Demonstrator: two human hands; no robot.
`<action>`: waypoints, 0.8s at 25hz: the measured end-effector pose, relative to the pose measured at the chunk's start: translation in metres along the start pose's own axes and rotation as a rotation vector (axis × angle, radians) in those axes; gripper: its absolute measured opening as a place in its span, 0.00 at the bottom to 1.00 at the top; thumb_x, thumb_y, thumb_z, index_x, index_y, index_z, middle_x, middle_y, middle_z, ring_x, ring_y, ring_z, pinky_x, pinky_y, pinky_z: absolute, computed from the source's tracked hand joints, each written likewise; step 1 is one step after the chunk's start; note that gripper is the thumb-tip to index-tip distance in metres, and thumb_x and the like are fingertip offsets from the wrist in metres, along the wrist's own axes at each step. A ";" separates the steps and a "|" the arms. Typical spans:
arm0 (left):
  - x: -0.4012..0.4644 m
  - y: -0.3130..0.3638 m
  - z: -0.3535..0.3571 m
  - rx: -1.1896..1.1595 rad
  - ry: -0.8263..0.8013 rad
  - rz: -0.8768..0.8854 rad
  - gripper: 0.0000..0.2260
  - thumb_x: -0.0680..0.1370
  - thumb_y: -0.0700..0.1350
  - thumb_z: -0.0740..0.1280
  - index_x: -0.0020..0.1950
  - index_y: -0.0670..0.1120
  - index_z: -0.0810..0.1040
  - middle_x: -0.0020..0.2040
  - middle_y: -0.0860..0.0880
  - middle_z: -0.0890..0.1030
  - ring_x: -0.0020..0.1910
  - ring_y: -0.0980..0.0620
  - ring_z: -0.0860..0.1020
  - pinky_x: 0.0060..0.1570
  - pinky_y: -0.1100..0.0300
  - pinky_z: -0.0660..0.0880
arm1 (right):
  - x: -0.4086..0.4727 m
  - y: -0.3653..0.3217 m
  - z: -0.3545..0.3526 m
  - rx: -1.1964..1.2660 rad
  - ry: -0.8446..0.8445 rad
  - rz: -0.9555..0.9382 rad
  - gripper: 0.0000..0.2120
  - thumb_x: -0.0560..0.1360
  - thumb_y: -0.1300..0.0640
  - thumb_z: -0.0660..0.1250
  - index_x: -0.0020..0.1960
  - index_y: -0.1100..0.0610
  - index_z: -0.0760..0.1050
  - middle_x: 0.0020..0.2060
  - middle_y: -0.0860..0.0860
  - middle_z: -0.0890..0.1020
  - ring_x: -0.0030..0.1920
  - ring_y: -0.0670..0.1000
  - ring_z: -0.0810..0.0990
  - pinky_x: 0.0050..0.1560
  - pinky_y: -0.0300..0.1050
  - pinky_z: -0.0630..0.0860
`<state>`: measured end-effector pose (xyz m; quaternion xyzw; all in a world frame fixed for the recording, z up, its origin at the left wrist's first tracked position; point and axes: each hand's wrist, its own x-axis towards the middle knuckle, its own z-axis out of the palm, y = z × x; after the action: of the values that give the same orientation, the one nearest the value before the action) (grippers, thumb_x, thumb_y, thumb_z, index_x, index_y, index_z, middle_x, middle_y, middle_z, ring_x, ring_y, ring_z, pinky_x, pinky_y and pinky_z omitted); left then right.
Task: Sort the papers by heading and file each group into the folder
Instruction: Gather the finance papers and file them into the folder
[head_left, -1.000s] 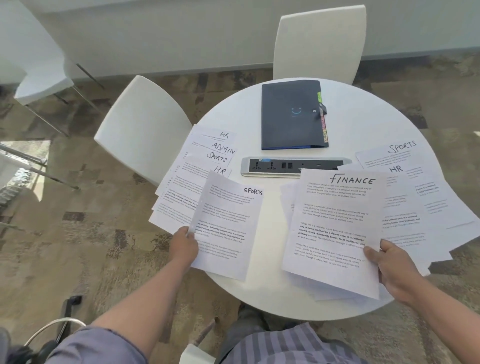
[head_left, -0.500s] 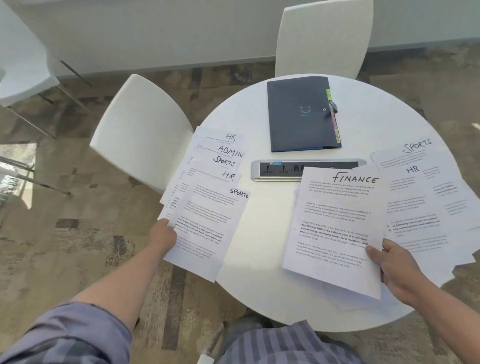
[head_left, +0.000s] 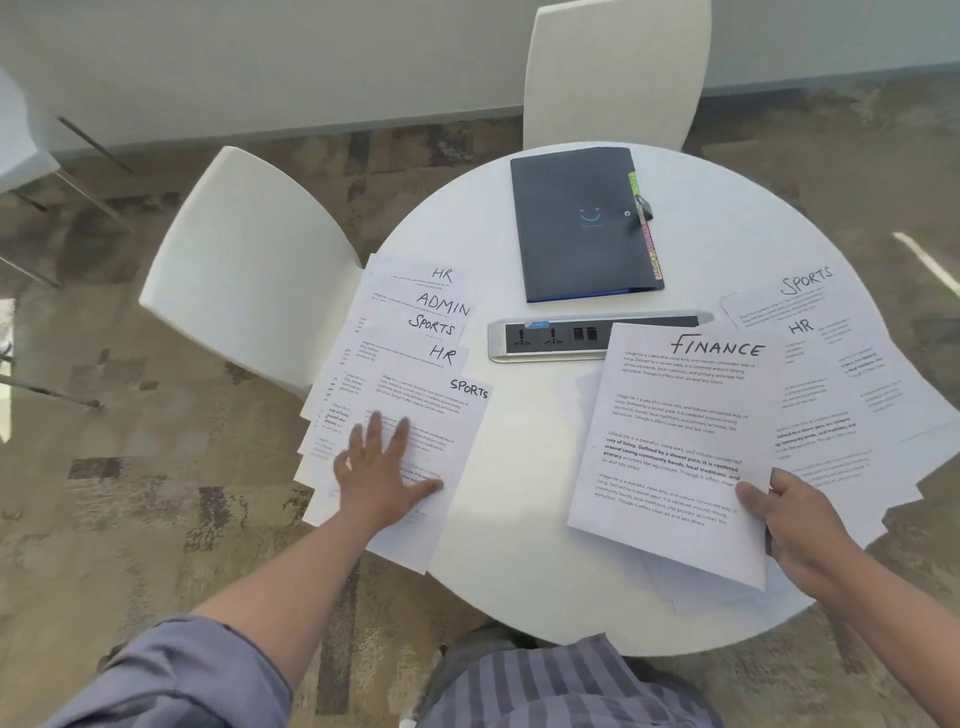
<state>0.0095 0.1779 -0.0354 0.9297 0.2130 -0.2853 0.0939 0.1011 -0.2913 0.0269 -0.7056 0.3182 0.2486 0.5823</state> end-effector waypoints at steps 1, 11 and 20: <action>-0.003 0.011 0.007 0.032 -0.029 0.059 0.50 0.72 0.78 0.60 0.82 0.60 0.36 0.83 0.48 0.32 0.82 0.40 0.36 0.77 0.35 0.44 | -0.001 0.001 -0.004 0.007 0.002 0.002 0.09 0.84 0.64 0.63 0.55 0.53 0.79 0.54 0.52 0.85 0.52 0.56 0.83 0.55 0.57 0.78; -0.009 0.075 0.042 -0.098 -0.094 0.026 0.42 0.78 0.72 0.55 0.82 0.61 0.35 0.82 0.48 0.29 0.81 0.38 0.32 0.77 0.32 0.43 | 0.001 0.020 -0.052 0.026 0.059 0.016 0.09 0.84 0.64 0.63 0.58 0.54 0.80 0.53 0.50 0.86 0.53 0.55 0.84 0.54 0.54 0.78; -0.036 0.140 0.041 -0.152 0.100 0.078 0.40 0.79 0.70 0.56 0.84 0.52 0.49 0.85 0.47 0.44 0.83 0.41 0.44 0.78 0.42 0.51 | 0.004 0.021 -0.096 0.076 0.069 -0.037 0.10 0.84 0.66 0.61 0.59 0.57 0.79 0.55 0.53 0.84 0.54 0.56 0.83 0.61 0.57 0.76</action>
<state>0.0257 0.0289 -0.0412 0.9405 0.2021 -0.2178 0.1647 0.0864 -0.3886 0.0294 -0.6970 0.3342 0.2013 0.6017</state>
